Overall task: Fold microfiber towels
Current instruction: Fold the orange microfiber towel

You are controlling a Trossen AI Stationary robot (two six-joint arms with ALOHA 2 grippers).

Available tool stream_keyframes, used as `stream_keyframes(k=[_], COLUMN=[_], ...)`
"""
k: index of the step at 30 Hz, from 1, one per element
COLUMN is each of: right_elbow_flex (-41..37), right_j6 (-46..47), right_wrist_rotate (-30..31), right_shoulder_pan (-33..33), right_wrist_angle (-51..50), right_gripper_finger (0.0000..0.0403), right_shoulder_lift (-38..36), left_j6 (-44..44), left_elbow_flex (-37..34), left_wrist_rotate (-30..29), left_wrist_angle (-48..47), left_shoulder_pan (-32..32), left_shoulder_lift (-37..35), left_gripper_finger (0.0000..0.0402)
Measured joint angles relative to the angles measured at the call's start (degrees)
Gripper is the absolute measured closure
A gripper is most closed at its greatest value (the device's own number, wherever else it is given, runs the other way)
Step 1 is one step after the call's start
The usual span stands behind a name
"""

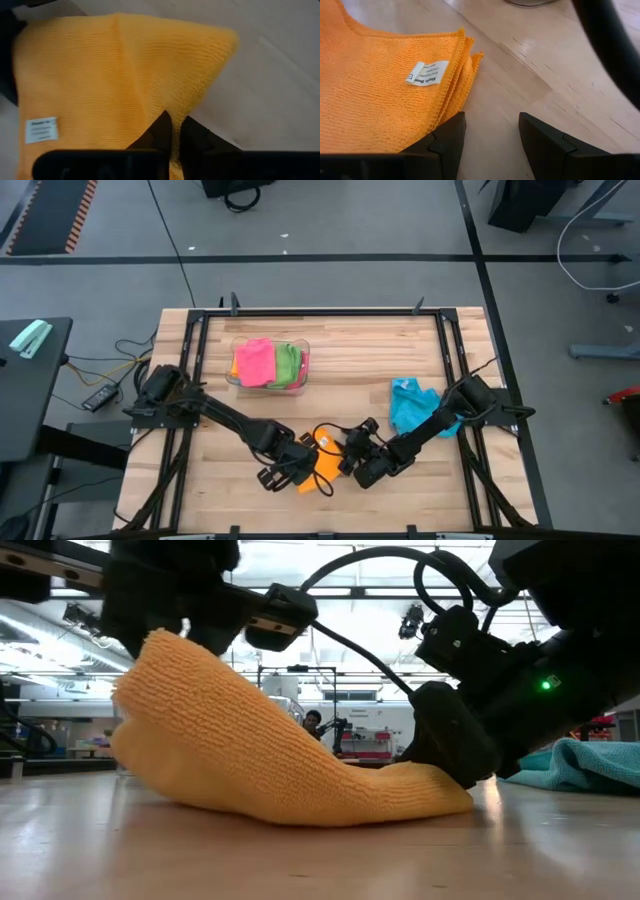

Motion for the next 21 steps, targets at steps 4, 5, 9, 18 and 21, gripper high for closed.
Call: stream_keyframes(k=[4,5,9,18,21], right_elbow_flex=[-0.07,-0.07,-0.09,-0.11,-0.15], right_j6=[0.04,-0.01,-0.09,-0.20,-0.51], right_wrist_rotate=[-0.07,-0.07,-0.04,-0.04,-0.02], right_shoulder_pan=[0.04,0.04,0.11,0.15,0.15], right_wrist_angle=[0.24,0.26,0.35,0.48,0.70], right_gripper_finger=[0.0206,0.0206,0.0206,0.0206,0.0206], right_shoulder_lift=[0.02,0.04,0.09,0.15,0.17], left_j6=[-0.04,-0.02,0.15,0.18,0.83], left_elbow_flex=[0.00,0.01,0.02,0.02,0.02], left_wrist_rotate=[-0.05,-0.05,-0.05,-0.09,-0.09], left_wrist_angle=[1.19,1.45,2.31,6.39,8.16], left_shoulder_pan=[0.89,1.09,1.46,2.66,3.14], left_shoulder_lift=[-0.02,-0.02,-0.02,-0.02,-0.02], left_gripper_finger=[0.0366,0.0368,0.0383,0.0372,0.0373])
